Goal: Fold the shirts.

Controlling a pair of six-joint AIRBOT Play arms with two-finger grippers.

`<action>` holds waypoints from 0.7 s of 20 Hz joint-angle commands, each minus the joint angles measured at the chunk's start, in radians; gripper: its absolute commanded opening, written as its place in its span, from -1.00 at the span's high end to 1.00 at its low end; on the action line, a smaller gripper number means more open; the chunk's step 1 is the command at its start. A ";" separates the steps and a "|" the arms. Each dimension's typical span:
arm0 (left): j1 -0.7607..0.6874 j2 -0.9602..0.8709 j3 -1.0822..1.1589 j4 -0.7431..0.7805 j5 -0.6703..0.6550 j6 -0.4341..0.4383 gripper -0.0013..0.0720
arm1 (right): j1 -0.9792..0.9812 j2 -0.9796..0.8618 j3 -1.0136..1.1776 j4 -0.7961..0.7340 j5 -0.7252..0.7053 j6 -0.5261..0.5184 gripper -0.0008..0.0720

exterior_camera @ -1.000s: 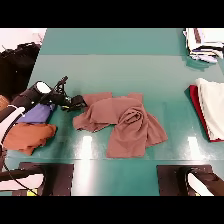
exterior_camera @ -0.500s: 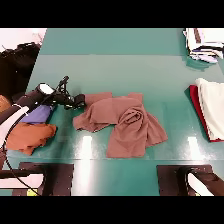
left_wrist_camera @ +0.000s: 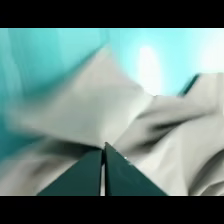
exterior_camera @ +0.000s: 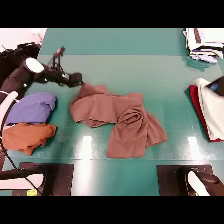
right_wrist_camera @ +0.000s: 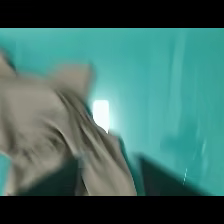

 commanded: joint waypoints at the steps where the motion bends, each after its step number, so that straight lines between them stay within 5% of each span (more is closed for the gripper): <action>1: 0.000 0.008 0.145 0.050 -0.020 0.002 0.90 | -0.082 0.030 -0.359 0.029 0.010 -0.066 -0.36; 5: 0.000 0.006 0.170 0.052 -0.029 0.002 0.90 | 0.029 -0.051 -0.590 0.116 -0.201 -0.097 -0.33; 12: 0.000 0.006 0.170 0.060 -0.045 0.002 0.90 | 0.241 -0.331 -0.526 0.108 -0.405 -0.097 -0.21; 13: 0.000 0.006 0.170 0.060 -0.049 0.002 0.90 | 0.252 -0.367 -0.502 0.105 -0.406 -0.097 -0.11; 14: 0.000 0.006 0.170 0.061 -0.056 0.002 0.90 | 0.259 -0.393 -0.482 0.105 -0.406 -0.105 0.42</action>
